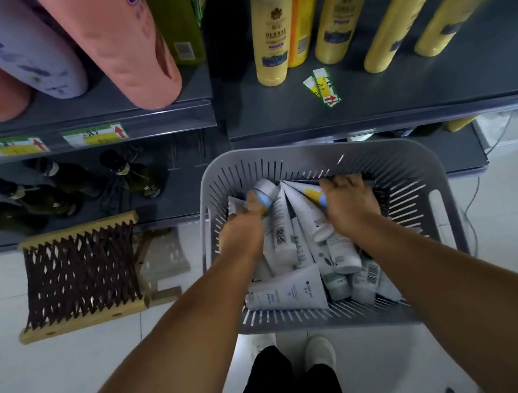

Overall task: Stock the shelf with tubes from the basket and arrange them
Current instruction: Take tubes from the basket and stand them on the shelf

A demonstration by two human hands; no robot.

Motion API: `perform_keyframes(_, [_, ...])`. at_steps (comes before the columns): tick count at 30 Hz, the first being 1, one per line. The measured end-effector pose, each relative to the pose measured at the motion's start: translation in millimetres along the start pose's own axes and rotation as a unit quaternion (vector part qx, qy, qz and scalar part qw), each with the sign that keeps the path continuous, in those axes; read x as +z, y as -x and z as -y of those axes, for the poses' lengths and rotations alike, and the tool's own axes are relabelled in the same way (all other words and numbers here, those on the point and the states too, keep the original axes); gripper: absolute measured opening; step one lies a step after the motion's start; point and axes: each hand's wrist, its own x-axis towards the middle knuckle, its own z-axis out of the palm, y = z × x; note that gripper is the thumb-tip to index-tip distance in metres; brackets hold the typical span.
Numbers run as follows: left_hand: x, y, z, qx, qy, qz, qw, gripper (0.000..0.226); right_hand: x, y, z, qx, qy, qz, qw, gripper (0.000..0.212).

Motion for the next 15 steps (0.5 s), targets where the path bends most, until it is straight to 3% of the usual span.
perform_keyframes(8, [-26.3,23.3,-23.0,-0.058,-0.043,-0.061,0.996,0.037,-7.2,11.2,-11.9,0.007,-0.065,0.031,0.997,0.053])
perform_keyframes(12, [-41.1,44.7,-39.4,-0.073,-0.005,-0.138,0.988,0.027,-17.3,26.5,-36.2,-0.003,-0.209,0.037,0.977,0.054])
perform_keyframes(15, [-54.6,72.6,-64.6,-0.085,0.071,-0.184,0.977,0.026,-37.7,45.1,-55.2,-0.02,-0.365,0.025,0.93,0.039])
